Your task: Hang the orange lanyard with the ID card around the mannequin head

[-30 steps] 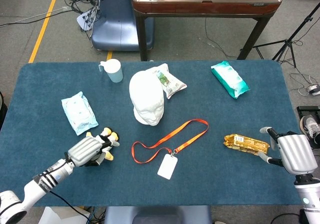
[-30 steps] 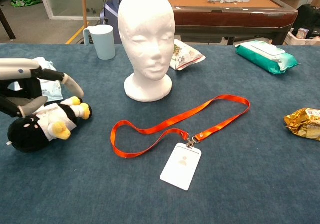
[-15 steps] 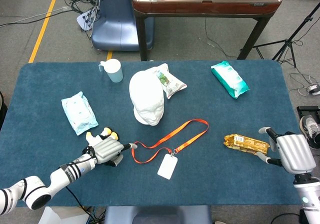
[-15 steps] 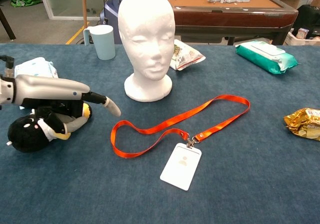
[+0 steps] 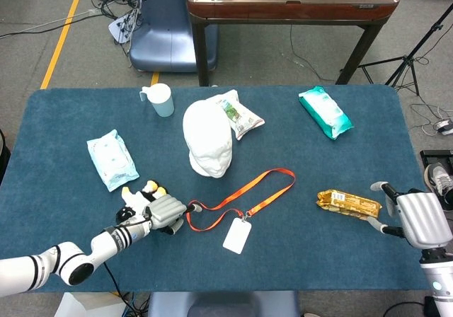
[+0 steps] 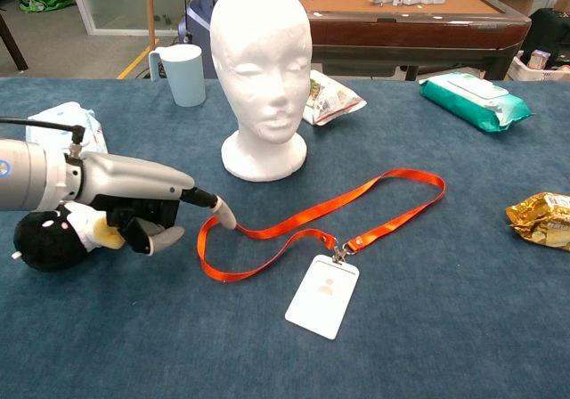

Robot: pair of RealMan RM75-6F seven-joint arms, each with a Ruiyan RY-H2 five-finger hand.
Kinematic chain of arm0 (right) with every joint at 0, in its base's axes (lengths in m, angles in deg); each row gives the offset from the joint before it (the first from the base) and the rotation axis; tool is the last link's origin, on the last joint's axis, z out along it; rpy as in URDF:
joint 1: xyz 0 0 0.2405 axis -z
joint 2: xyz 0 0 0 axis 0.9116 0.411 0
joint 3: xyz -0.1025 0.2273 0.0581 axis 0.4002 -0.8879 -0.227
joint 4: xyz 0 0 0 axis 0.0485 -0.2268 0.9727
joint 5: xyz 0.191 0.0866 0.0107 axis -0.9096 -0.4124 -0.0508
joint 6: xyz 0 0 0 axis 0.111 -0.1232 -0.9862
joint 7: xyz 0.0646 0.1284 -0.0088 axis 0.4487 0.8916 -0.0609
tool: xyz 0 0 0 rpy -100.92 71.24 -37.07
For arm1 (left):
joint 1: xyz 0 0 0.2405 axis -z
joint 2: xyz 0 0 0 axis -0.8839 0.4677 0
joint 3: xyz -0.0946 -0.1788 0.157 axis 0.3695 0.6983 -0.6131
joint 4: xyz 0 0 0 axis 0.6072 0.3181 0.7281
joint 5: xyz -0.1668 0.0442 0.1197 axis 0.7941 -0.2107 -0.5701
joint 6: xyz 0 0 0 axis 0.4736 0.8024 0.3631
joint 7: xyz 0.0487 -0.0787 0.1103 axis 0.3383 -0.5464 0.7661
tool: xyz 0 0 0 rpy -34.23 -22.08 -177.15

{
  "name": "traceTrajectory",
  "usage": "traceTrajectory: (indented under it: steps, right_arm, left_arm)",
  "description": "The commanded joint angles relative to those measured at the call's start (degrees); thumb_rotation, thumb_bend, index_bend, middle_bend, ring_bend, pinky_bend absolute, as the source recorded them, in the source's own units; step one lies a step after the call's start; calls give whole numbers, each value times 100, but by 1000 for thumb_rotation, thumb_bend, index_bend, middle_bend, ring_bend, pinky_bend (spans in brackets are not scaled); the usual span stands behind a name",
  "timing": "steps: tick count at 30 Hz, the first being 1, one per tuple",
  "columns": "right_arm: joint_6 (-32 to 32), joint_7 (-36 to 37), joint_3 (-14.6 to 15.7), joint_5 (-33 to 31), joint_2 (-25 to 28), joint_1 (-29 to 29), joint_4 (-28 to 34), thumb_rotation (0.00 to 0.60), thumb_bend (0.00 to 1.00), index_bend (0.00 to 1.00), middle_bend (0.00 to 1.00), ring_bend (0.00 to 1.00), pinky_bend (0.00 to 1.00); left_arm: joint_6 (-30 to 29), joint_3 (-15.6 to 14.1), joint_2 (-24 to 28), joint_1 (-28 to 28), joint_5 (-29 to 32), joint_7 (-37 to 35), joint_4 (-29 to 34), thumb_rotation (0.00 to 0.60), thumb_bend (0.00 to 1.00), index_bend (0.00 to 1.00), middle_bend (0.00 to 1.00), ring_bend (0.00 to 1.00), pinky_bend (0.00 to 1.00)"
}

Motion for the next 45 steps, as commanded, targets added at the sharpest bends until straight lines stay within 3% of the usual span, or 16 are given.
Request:
traceTrajectory:
  steps: [1,16,23,28,35,40,45]
  right_arm:
    - [0,39,2,-12,6,5,-19,600,114,381,760,803,627]
    - [60,169,38,-8,8,69,-93,600,114,380,766,809,627]
    - [24,256,66,79,9,46,-116,600,114,380,767,809,627]
    - [14,286,82,125,-10,36,-138,600,114,380,767,809,627]
    - [-9,283,89,161,-18,13,-131,600,114,380,768,809,627]
    - [-25,288,96,161,-30,6,-140,600,114,380,768,809,627]
    - [-12,320,105,190,-33,9,-168,600,115,380,768,809,626]
  left_arm:
    - [51,-73,-143,140,268,258,-151,600,661,146,996,1000,914]
    - [-736,-586,-248,394,1666,1978,-202,600,661,169,1000,1000,922]
    - [-1542,-1103,247,386,2644,3114,472,600,660,177,1000,1000,927]
    - [-1740,-1337,589,397,3065,3383,909,583,660,177,1000,1000,927]
    - [-1838,-1497,849,365,3125,3436,1220,550,660,177,1000,1000,927]
    - [-1745,-1395,887,304,2895,3133,1350,528,653,176,1000,1000,927]
    - [-1852,-1249,864,226,2520,2928,1425,549,643,176,993,1000,927]
